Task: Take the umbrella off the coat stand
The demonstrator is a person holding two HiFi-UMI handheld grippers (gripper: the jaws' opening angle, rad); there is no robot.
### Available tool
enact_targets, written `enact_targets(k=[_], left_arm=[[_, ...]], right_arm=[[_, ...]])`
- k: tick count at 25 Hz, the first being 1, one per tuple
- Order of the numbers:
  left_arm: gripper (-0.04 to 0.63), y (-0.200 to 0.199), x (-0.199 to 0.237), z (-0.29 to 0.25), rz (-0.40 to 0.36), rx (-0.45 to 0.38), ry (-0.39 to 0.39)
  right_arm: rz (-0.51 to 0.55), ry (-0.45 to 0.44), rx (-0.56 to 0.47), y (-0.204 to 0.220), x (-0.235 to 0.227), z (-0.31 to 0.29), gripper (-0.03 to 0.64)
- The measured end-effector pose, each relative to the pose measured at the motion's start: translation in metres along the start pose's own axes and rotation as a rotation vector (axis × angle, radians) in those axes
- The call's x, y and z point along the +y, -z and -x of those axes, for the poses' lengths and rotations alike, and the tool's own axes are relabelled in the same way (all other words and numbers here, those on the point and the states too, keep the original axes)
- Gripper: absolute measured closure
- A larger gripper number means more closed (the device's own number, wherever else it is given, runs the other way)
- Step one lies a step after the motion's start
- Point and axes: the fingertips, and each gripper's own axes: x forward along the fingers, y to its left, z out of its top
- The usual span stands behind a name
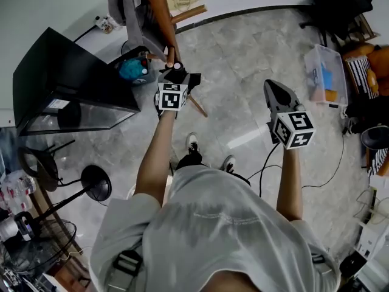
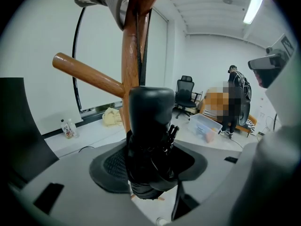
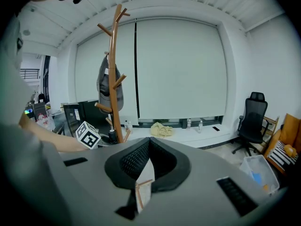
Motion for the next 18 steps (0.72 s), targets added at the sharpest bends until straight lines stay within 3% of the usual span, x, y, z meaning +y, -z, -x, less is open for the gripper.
enact_targets(k=[8, 18], left_arm=[[0.360, -0.031, -0.006, 0.029, 0.024, -0.093, -0.017], [0.365, -0.056, -0.026, 0.094, 0.033, -0.172, -0.099]], right_arm=[[0.012, -0.040, -0.022, -0.007, -0.005, -0.004, 0.595], [0.040, -0.089, -0.094, -0.022, -0.016, 0.027, 0.595]])
